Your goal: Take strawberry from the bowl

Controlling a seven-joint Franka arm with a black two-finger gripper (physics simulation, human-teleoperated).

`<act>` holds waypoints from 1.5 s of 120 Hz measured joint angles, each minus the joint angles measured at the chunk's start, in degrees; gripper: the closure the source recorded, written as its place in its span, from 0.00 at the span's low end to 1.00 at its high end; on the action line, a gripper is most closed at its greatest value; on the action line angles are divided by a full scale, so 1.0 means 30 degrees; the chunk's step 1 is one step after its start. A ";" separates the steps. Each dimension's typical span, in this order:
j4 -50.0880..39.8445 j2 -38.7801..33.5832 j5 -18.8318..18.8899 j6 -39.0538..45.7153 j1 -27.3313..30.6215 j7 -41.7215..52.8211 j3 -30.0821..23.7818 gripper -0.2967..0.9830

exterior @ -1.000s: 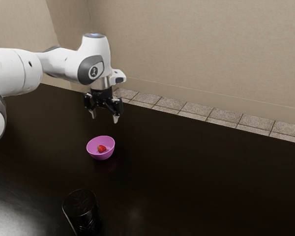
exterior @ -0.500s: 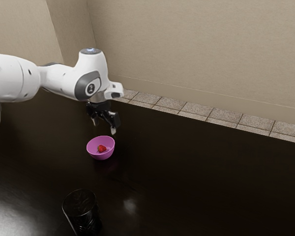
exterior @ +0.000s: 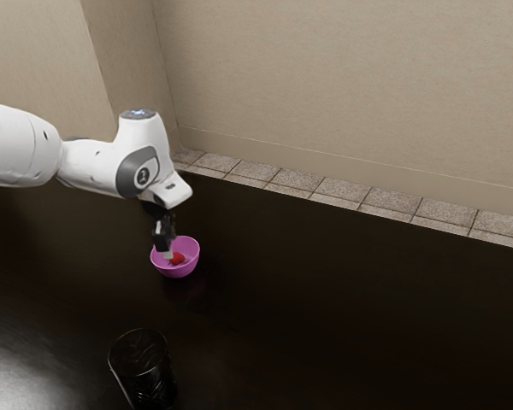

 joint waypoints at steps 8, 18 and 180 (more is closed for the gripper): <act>-0.0002 0.0150 -0.0187 0.0272 0.0070 0.1560 0.0009 0.47; 0.0013 0.0492 -0.0497 0.0579 0.0091 0.3283 0.0004 0.48; 0.0589 0.2099 -0.3654 0.1822 0.0600 0.3648 0.0320 0.63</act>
